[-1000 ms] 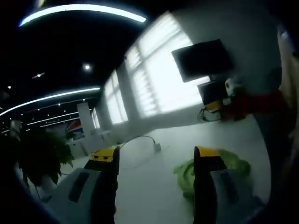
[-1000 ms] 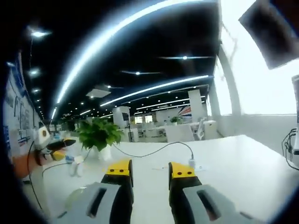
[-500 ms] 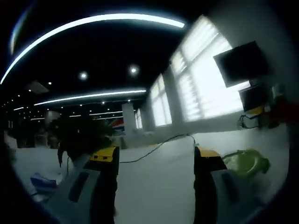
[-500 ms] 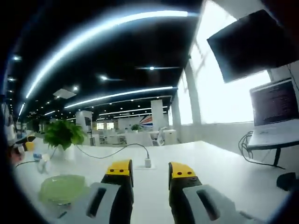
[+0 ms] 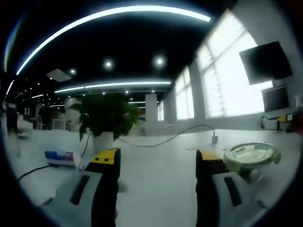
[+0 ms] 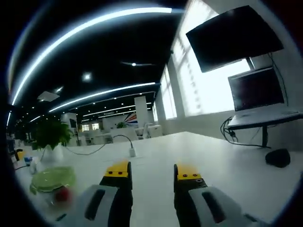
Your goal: Open container latches remove lid place lid upside down on tabletop take tomato from container place on tabletop
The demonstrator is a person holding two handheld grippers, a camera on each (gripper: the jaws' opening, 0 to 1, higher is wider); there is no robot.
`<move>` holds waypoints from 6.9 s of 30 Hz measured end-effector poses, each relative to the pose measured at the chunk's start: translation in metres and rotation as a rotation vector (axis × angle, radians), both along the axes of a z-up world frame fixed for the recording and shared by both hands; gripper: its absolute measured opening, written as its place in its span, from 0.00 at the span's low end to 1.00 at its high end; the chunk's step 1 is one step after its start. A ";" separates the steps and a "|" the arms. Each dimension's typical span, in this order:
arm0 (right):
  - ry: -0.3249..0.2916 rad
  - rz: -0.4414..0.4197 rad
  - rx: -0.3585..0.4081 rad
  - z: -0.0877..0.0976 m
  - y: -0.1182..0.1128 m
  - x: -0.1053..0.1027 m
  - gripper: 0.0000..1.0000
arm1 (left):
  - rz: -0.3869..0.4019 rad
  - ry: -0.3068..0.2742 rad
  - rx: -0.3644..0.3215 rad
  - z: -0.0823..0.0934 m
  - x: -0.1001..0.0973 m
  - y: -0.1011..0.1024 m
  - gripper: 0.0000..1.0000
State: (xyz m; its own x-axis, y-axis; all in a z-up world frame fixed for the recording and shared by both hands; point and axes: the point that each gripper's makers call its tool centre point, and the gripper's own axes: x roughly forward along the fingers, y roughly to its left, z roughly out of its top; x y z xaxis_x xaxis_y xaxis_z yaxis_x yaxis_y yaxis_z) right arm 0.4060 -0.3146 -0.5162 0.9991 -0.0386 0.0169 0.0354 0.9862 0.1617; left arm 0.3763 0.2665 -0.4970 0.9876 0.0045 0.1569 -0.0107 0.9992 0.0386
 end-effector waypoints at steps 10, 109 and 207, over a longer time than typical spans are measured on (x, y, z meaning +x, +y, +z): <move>0.034 -0.030 0.027 -0.015 -0.006 -0.005 0.31 | 0.046 -0.021 -0.020 0.007 -0.008 0.011 0.57; 0.256 0.281 0.654 -0.044 0.232 0.020 0.21 | 0.046 -0.020 -0.047 0.009 -0.023 -0.003 0.54; -0.107 0.510 0.069 0.180 0.293 0.110 0.01 | 0.121 -0.024 -0.076 -0.001 -0.053 0.039 0.51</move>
